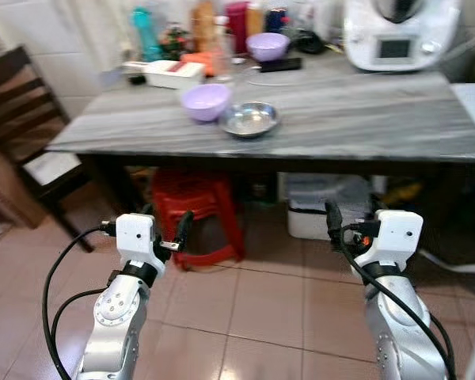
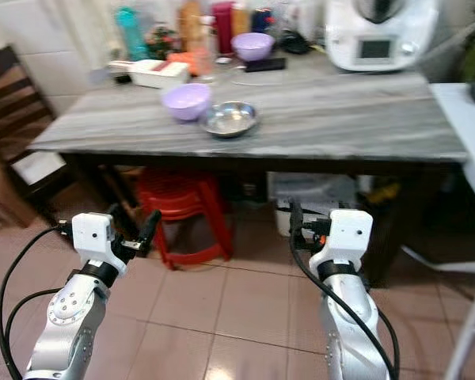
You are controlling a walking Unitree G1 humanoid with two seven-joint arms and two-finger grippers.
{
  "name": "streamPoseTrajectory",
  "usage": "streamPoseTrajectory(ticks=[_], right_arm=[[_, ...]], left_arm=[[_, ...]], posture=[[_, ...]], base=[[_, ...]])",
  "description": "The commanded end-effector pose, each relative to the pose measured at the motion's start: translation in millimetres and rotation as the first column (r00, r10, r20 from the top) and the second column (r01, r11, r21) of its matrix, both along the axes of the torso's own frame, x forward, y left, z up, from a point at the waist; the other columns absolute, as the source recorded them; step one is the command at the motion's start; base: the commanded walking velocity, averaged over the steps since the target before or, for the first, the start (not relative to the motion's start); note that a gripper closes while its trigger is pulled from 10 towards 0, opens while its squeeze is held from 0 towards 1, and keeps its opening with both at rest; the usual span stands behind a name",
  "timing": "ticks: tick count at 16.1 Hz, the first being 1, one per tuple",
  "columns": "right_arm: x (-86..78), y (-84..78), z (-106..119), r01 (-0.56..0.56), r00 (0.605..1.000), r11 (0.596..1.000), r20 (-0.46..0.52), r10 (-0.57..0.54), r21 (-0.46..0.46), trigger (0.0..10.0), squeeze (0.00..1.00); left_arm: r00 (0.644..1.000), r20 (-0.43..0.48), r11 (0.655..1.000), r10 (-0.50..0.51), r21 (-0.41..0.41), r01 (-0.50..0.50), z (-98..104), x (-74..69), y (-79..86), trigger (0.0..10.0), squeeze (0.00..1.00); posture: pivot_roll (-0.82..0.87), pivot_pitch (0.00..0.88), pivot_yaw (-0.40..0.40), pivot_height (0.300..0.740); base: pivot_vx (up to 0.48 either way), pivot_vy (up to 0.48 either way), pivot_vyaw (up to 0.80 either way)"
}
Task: Setting the table
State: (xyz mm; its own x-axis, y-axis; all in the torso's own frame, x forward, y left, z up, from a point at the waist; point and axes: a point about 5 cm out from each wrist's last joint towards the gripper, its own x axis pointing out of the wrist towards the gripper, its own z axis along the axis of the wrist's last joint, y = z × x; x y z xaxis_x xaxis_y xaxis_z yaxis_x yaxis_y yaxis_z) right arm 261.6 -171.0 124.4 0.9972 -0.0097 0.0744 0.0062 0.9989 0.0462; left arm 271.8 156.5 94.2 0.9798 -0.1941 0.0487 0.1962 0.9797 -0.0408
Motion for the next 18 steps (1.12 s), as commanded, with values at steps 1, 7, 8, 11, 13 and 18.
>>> streamPoseTrajectory(ticks=[1,7,8,11,13,18], right_arm=[[2.5,7.4,-1,-0.033,0.999,0.999,-0.008,0.033,0.016,10.0,0.00],[1.2,7.2,-2,-0.036,0.999,0.999,-0.006,0.036,0.017,10.0,0.00],[0.5,6.9,-2,-0.034,0.999,0.999,-0.003,0.034,0.017,10.0,0.00],[-5.1,3.0,-7,-0.019,1.000,1.000,-0.014,0.019,0.016,10.0,0.00],[-6.9,0.3,-10,-0.013,1.000,1.000,-0.024,0.013,0.014,10.0,0.00],[-14.2,-9.7,-19,0.036,0.998,0.999,-0.051,-0.036,-0.003,10.0,0.00]], left_arm=[[1.000,-0.012,1.000,0.022,0.004,-0.022,-1,-0.8,6.3,10.0,0.00],[1.000,-0.018,1.000,0.011,-0.004,-0.012,-2,-1.4,5.7,10.0,0.00],[1.000,-0.019,1.000,0.011,-0.004,-0.011,-2,-1.8,6.1,10.0,0.00],[0.999,-0.040,1.000,0.010,-0.003,-0.010,-8,-5.8,8.1,10.0,0.00],[0.998,-0.056,1.000,0.006,-0.007,-0.006,-13,-6.8,5.1,10.0,0.00],[0.994,-0.109,1.000,-0.013,-0.023,0.011,-24,-3.8,4.9,10.0,0.00]], posture=[[-0.07,0.027,0.110,0.740],[-0.07,0.021,0.105,0.740],[-0.07,0.021,0.105,0.740],[-0.06,0.023,0.102,0.740],[-0.06,0.023,0.104,0.740],[-0.09,0.026,0.130,0.740]], base=[[0.000,0.000,-0.44],[0.000,0.000,-0.07],[0.000,0.000,0.00],[0.000,0.000,0.00],[0.000,0.000,0.00],[0.000,0.000,0.00]])
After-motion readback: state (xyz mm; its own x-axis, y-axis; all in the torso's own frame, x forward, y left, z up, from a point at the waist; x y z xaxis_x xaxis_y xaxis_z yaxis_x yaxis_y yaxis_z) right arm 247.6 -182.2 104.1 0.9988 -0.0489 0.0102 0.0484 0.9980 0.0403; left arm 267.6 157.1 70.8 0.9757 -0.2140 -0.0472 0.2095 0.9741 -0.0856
